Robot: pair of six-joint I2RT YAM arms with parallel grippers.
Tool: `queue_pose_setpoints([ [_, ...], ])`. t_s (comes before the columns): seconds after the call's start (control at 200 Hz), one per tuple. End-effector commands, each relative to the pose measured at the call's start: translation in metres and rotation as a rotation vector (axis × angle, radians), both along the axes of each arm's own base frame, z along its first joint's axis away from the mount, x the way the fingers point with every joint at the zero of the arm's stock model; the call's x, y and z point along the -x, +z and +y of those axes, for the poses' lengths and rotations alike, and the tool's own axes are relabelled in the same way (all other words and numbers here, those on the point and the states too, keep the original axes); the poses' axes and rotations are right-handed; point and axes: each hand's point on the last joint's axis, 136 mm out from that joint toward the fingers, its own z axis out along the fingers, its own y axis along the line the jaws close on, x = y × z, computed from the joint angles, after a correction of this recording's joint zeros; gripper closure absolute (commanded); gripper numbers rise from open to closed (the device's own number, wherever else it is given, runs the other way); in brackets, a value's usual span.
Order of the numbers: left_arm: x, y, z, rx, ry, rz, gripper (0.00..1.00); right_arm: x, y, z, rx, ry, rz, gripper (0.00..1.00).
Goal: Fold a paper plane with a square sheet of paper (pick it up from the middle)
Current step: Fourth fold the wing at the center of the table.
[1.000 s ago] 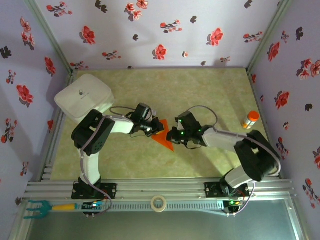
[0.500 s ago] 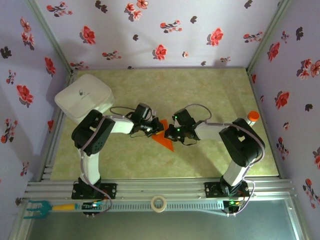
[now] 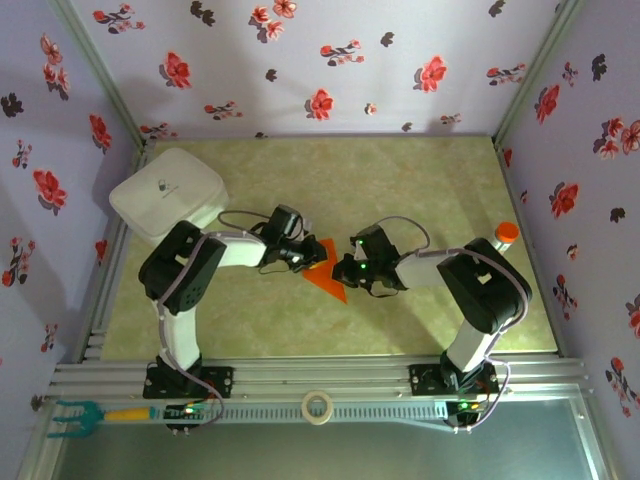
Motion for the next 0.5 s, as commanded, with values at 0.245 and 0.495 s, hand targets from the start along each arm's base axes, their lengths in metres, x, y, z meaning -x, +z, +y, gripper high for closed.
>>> queue_pose_setpoints([
  [0.245,0.015,0.013,-0.003,-0.033,-0.042,-0.016,0.93,0.031,-0.045,-0.033,0.167,-0.030,0.143,1.00],
  [0.495,0.016,0.004,-0.006,-0.037,-0.042,0.006,0.95,0.031,-0.046,-0.033,0.166,-0.028,0.138,1.00],
])
